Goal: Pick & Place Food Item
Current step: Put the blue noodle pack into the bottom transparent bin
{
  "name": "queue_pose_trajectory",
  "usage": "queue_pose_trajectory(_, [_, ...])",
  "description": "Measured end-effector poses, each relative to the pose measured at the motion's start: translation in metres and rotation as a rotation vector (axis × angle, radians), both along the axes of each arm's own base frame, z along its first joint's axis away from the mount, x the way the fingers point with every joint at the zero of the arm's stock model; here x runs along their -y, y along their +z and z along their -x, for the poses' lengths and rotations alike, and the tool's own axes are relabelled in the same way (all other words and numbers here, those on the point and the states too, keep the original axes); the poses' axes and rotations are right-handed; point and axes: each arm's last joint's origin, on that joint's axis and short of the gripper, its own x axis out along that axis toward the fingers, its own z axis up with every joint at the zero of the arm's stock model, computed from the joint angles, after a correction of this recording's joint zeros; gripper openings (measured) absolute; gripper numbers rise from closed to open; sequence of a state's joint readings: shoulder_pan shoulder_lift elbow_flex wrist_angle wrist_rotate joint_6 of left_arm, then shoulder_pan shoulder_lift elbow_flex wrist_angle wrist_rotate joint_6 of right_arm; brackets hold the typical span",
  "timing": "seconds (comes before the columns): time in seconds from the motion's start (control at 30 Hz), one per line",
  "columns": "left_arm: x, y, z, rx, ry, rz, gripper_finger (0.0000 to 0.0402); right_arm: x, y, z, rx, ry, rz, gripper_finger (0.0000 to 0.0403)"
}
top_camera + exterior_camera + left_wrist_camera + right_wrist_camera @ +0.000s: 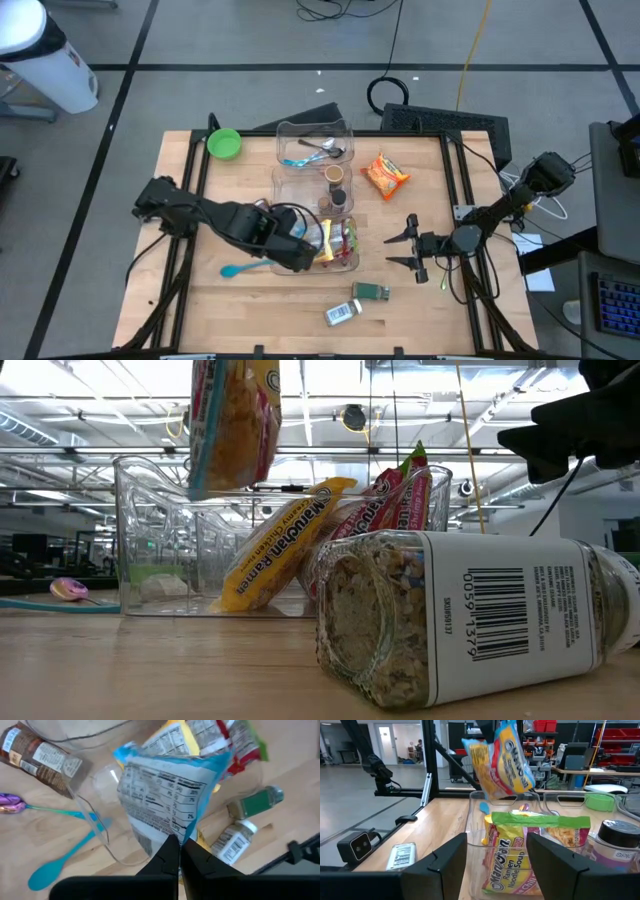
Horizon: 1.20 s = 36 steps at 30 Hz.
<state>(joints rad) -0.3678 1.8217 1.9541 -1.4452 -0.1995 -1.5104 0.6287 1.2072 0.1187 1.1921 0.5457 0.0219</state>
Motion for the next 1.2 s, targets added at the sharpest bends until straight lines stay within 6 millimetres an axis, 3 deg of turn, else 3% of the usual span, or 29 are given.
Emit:
queue_pose_trajectory(0.37, [-0.007,-0.021,-0.013,-0.068,-0.021,-0.013,0.0001,0.000,0.000,0.000,0.000,0.000,0.000,0.0199])
queue_pose_trajectory(0.87, [-0.026,-0.086,-0.026,-0.157,-0.080,0.107,0.0002,0.000,0.000,0.000,0.001,0.000,0.000,0.0199])
queue_pose_trajectory(1.2, [-0.038,-0.096,-0.027,-0.180,-0.086,0.110,0.0014,0.000,0.000,0.000,0.001,0.001,-0.001,0.0199])
